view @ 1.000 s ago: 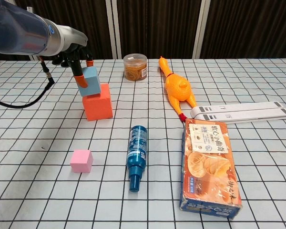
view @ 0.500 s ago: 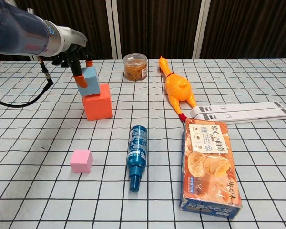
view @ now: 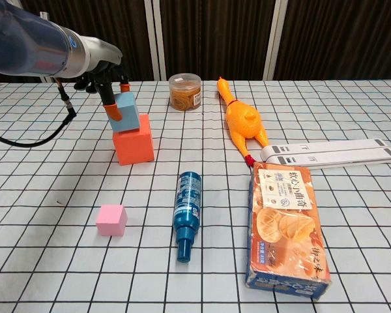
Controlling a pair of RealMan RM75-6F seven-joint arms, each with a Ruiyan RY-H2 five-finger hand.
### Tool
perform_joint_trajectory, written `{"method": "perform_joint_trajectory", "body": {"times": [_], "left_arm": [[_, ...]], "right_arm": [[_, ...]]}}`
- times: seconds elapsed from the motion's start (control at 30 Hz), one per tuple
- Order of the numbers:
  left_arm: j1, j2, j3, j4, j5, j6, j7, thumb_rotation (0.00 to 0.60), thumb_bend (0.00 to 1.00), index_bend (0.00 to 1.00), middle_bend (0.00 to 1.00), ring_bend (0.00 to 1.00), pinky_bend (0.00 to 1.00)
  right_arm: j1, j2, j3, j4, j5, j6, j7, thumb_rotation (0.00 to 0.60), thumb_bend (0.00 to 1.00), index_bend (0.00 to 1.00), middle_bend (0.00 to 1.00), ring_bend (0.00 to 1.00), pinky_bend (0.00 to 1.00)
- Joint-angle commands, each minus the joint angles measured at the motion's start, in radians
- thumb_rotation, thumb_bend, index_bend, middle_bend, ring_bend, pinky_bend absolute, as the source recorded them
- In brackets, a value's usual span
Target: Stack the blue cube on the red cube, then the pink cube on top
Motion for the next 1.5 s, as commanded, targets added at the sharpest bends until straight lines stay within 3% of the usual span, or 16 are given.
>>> {"method": "perform_joint_trajectory", "body": {"times": [0.03, 0.73, 1.5], "left_arm": [[0.001, 0.007, -0.001, -0.008, 0.0, 0.006, -0.001, 0.6, 0.42, 0.49, 0.95, 0.8, 0.81], [-0.004, 0.006, 0.004, -0.009, -0.004, 0.003, -0.002, 0.6, 0.42, 0.47, 0.94, 0.8, 0.8], [-0.014, -0.001, 0.007, -0.002, -0.02, 0.005, 0.013, 0.6, 0.42, 0.36, 0.94, 0.79, 0.8]], "right_arm": [[0.001, 0.0, -0.001, -0.002, -0.003, 0.0, -0.001, 0.6, 0.04, 0.08, 0.04, 0.07, 0.13], [0.0, 0.0, -0.001, 0.0, -0.002, 0.0, 0.002, 0.6, 0.04, 0.08, 0.04, 0.07, 0.13], [0.005, 0.007, -0.004, -0.007, 0.006, -0.019, 0.006, 0.6, 0.04, 0.09, 0.04, 0.07, 0.13]]}}
